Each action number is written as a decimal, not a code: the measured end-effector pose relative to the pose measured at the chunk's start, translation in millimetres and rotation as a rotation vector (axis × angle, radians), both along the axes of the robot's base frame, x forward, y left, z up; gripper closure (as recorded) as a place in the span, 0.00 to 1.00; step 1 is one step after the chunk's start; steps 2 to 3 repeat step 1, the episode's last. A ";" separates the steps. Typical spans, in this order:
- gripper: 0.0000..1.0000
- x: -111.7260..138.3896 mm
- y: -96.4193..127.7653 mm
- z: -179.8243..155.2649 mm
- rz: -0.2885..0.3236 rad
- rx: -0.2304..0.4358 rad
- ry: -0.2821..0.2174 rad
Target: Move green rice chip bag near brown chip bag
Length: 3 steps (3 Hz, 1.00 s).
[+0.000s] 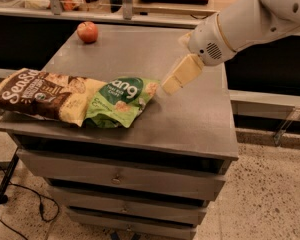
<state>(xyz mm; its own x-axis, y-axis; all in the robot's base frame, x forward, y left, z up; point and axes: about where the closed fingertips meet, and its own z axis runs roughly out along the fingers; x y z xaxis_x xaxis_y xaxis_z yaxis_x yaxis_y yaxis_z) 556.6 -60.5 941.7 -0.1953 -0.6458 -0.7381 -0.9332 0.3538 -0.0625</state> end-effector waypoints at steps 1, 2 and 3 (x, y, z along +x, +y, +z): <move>0.00 -0.6 1.0 -1.1 0.001 0.000 0.002; 0.00 -0.6 1.0 -1.1 0.001 0.000 0.002; 0.00 -0.6 1.0 -1.1 0.001 0.000 0.002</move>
Offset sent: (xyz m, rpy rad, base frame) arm 0.0000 0.0000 0.0000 0.0000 0.0000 0.0000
